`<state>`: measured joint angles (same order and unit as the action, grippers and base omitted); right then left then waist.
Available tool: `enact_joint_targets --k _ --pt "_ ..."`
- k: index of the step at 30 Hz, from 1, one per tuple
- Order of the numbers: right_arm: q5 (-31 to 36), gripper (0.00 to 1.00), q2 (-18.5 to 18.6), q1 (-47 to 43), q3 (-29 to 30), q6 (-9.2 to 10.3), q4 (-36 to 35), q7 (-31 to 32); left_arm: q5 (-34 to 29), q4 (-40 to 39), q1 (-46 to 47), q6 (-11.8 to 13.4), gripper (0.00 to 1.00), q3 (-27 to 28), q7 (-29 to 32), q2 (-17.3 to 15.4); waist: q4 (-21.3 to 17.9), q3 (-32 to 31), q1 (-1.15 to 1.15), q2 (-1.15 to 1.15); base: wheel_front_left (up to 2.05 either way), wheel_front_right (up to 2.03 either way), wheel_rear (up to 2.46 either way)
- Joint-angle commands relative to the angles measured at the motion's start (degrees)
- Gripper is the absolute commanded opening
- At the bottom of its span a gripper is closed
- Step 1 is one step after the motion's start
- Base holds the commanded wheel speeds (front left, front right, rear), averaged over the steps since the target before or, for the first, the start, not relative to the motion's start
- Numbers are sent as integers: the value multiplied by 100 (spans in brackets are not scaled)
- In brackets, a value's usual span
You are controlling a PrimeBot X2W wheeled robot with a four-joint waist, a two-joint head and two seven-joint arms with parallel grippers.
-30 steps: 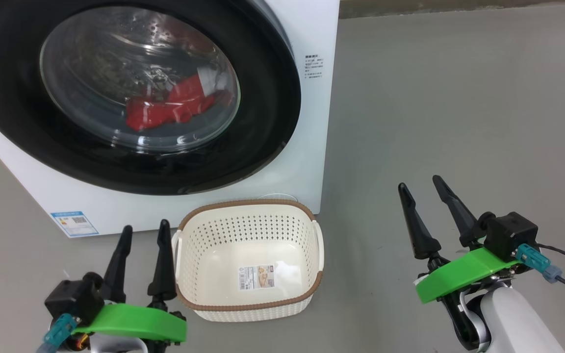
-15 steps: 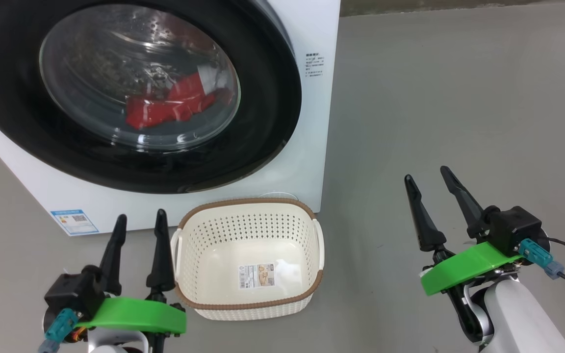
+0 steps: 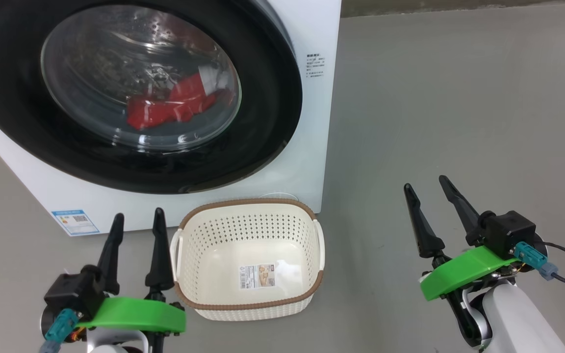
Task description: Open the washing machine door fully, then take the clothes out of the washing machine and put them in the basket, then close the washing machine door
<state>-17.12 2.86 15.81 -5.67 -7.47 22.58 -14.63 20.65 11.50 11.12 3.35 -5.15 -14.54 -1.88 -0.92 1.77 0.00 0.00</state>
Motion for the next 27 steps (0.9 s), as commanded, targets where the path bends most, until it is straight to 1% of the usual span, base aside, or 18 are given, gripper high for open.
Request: enact_joint_targets --k 1,12,13,15,16,17,21,26,27 --pt "12 100 2 234 -117 -2 -113 -37 -52 -172 162 45 100 180 -46 -99 0 3 0 0 0 0 0" --pt "64 100 2 387 31 -2 -108 -37 -159 -260 223 97 100 -36 -46 -99 82 211 0 0 0 0 0" --pt "64 95 2 415 49 -2 -111 -37 -187 -274 234 93 100 -49 -46 -99 93 247 0 0 0 0 0" --pt "16 47 2 472 87 -2 -104 -37 -225 -307 256 84 100 -68 -46 -99 116 320 0 0 0 0 0" --pt "-8 34 2 508 106 -2 -100 -37 -264 -328 270 82 100 -74 -46 -99 127 368 0 0 0 0 0" --pt "-53 0 2 549 116 -2 -95 -37 -295 -348 287 76 100 -83 -46 -99 141 415 0 0 0 0 0" --pt "-420 0 2 740 157 -2 -51 -37 -335 -443 371 58 100 -97 -46 -99 199 628 0 0 0 0 0" --pt "-1599 0 2 1178 168 -2 207 -37 -406 -571 508 61 100 -76 -46 -99 256 910 0 0 0 0 0" --pt "-1599 0 2 1178 168 -2 207 -37 -406 -571 508 61 100 -76 -46 -99 256 910 0 0 0 0 0"
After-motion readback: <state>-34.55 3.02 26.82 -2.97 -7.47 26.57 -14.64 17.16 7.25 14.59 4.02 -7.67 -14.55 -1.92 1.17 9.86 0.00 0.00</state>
